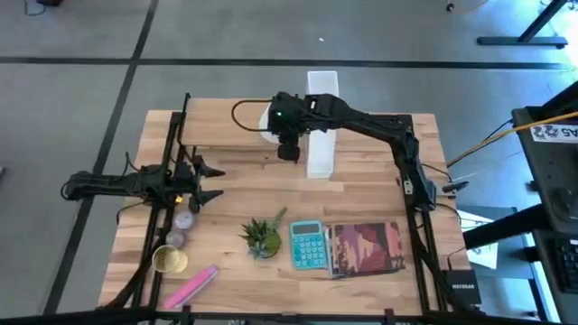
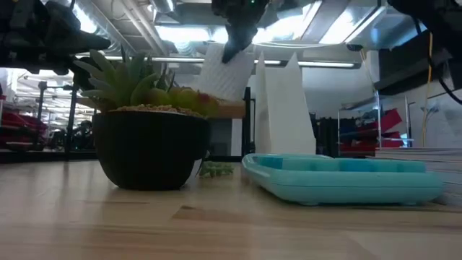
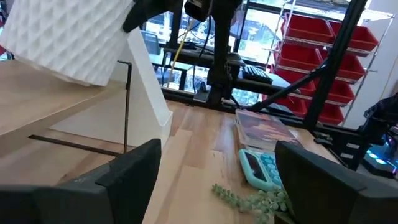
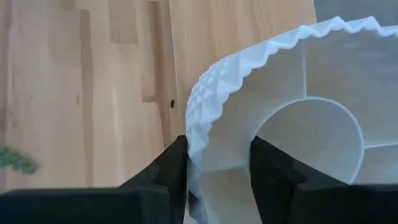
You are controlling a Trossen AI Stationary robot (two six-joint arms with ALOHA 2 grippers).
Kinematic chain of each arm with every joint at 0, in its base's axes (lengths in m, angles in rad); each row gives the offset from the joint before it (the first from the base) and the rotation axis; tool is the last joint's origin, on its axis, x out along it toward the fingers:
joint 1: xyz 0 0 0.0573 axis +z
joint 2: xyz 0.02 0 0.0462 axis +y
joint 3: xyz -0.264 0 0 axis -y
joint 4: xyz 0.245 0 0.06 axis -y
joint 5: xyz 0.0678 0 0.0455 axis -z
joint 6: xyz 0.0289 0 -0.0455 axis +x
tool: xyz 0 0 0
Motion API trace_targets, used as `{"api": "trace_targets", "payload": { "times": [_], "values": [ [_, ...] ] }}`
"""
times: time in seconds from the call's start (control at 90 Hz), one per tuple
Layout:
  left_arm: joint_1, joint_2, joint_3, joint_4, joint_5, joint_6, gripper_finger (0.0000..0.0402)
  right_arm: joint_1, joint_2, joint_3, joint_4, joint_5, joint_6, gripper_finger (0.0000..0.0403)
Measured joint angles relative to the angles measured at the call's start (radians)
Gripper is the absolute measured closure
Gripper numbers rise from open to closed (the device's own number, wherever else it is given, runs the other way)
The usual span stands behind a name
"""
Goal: Stock shelves
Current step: Put the white pen organizer on the shelf
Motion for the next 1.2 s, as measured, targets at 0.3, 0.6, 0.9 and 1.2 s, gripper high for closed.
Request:
{"api": "trace_targets", "payload": {
  "times": [0.3, 0.6, 0.9, 1.2],
  "values": [
    [0.000, 0.000, 0.000, 0.000, 0.000, -0.004, 0.0104, -0.009, 0.008, 0.000, 0.035, 0.006, -0.026, 0.0243],
    [0.000, 0.000, 0.000, 0.000, 0.000, -0.014, 0.0104, -0.009, 0.010, -0.003, 0.086, 0.006, -0.047, 0.0245],
    [0.000, 0.000, 0.000, 0.000, 0.000, -0.019, 0.0104, -0.009, 0.010, -0.003, 0.134, 0.006, -0.109, 0.0245],
    [0.000, 0.000, 0.000, 0.000, 0.000, -0.019, 0.0104, -0.009, 0.010, -0.002, 0.121, 0.006, -0.110, 0.0201]
  ]
}}
